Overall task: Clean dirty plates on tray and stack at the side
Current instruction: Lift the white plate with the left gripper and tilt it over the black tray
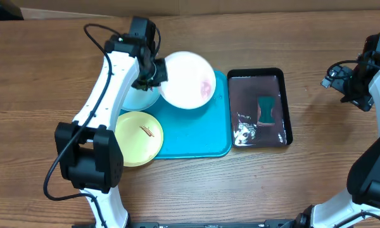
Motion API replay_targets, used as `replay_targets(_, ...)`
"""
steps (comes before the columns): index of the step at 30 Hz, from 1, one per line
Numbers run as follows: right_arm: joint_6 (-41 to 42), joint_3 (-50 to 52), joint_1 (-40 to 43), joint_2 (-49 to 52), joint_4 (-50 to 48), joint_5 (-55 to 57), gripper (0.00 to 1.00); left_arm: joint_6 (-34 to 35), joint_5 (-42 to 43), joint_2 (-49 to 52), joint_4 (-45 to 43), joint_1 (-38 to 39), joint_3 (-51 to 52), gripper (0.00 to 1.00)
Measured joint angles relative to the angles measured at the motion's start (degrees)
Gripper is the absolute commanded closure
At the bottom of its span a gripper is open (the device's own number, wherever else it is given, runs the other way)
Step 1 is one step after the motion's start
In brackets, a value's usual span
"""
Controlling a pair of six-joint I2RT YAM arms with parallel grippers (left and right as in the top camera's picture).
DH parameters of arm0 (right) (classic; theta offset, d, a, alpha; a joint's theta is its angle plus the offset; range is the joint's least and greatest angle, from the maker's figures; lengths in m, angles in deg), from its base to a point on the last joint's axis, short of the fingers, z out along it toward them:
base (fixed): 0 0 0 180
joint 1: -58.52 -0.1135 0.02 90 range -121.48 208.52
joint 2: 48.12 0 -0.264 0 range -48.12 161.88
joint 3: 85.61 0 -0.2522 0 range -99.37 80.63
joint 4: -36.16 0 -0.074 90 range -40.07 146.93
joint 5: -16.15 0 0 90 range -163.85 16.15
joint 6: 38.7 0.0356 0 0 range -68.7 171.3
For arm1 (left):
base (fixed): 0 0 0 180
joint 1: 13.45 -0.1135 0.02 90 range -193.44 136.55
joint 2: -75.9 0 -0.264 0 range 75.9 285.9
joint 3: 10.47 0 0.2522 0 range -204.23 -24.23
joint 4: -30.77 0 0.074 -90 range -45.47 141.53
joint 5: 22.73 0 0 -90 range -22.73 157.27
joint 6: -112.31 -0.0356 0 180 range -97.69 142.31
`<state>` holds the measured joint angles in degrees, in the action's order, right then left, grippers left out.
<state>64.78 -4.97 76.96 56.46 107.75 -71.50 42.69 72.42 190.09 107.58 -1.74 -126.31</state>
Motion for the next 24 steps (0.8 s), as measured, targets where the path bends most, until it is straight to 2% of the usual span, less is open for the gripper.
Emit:
replay_targets(5,-0.02,0.00,-0.04,0.00,-0.17,-0.02,0.00,-0.07,-1.84,0.00,-0.02,4.09,-3.37,0.96)
replay_targets(9,0.00,0.00,-0.04,0.00,-0.15,-0.02,0.00,-0.46,-7.80,0.00,-1.11,10.80,-3.82,0.96)
replay_targets(19,0.00,0.00,-0.04,0.00,-0.15,0.00,0.00,-0.90,-28.26,0.00,-7.54,27.28,-4.04,0.96)
replay_targets(24,0.02,0.00,-0.04,0.00,-0.15,0.00,0.00,-1.09,-42.91,0.00,-8.68,34.25,-4.04,0.96)
